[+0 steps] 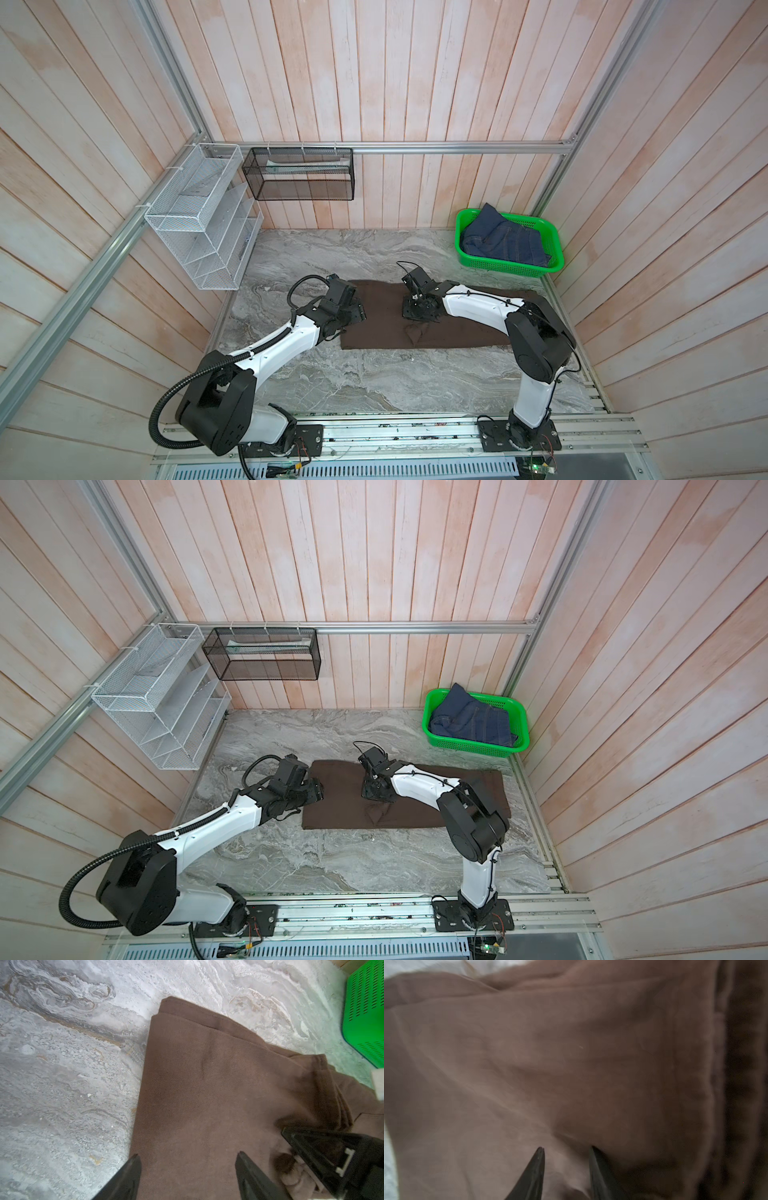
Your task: Fold and stack the trousers
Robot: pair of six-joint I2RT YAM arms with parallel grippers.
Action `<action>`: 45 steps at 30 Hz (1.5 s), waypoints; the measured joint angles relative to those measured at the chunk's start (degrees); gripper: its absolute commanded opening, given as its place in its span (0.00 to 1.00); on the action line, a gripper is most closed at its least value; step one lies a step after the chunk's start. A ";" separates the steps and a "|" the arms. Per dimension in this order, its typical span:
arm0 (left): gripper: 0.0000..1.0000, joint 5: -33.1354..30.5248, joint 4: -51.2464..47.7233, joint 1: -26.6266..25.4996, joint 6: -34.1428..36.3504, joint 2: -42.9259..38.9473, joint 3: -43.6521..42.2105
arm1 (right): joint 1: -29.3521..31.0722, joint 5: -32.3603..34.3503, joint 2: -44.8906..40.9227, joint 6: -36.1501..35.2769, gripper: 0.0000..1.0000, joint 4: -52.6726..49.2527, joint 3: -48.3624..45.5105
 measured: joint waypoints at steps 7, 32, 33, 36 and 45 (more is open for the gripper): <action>0.75 -0.09 -0.02 1.97 0.90 0.83 0.00 | -4.55 2.67 -10.34 0.00 0.38 -4.44 -10.78; 0.78 14.14 2.29 13.22 10.84 8.46 -1.11 | -12.52 3.54 -9.75 -5.57 0.44 -3.45 -3.52; 0.77 15.28 2.71 13.31 11.26 9.51 -1.11 | -12.70 3.39 -9.79 -5.60 0.44 -3.23 -3.63; 0.74 18.34 4.68 13.42 12.46 11.82 -1.01 | -13.49 3.17 -10.34 -5.62 0.44 -2.64 -5.11; 0.50 25.68 9.55 13.64 14.10 15.08 -0.44 | -17.03 2.99 -14.88 -6.03 0.44 -2.56 -9.46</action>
